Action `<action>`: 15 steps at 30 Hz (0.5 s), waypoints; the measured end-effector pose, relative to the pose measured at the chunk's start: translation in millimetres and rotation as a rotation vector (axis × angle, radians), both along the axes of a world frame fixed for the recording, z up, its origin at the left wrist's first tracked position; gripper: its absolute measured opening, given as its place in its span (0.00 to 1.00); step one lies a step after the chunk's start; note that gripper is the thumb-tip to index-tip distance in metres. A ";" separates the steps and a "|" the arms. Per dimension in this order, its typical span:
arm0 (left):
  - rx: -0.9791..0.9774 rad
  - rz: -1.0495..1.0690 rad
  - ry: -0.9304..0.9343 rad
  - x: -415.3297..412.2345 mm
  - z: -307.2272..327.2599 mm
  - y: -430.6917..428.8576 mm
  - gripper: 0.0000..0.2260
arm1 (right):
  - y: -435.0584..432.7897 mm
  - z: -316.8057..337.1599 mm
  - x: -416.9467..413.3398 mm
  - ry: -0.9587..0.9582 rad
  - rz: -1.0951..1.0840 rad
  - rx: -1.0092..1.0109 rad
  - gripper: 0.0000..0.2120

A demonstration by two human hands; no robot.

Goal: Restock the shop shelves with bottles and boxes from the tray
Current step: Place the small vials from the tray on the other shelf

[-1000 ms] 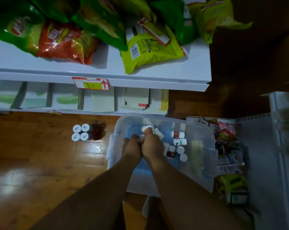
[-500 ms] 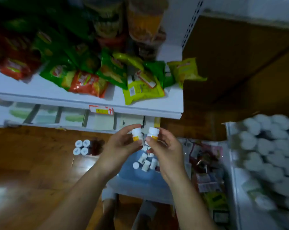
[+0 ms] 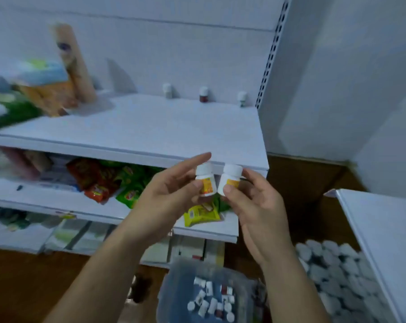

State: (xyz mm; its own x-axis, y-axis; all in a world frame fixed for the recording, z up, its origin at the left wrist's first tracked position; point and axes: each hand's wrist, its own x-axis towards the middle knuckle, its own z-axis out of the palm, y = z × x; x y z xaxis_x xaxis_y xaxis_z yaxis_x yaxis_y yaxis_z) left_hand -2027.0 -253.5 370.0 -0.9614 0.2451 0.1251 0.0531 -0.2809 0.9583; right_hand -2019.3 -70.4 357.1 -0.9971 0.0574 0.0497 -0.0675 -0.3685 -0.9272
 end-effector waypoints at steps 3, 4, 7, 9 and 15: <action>-0.083 0.120 0.102 12.6 34.1 -4.0 0.20 | -3.0 27.1 -1.5 0.076 0.034 0.060 0.21; -0.120 0.158 0.132 16.2 41.6 -6.8 0.20 | -4.6 35.0 -2.0 0.097 0.044 0.082 0.21; -0.189 0.252 0.173 23.9 55.0 -17.6 0.20 | -11.6 53.0 -2.7 0.142 0.052 0.172 0.21; -0.193 0.276 0.190 24.5 59.7 -26.6 0.17 | -19.8 59.2 -5.1 0.165 0.043 0.245 0.20; -0.319 0.356 0.233 -9.8 70.4 -64.0 0.16 | -54.3 64.0 -47.8 0.210 0.000 0.499 0.17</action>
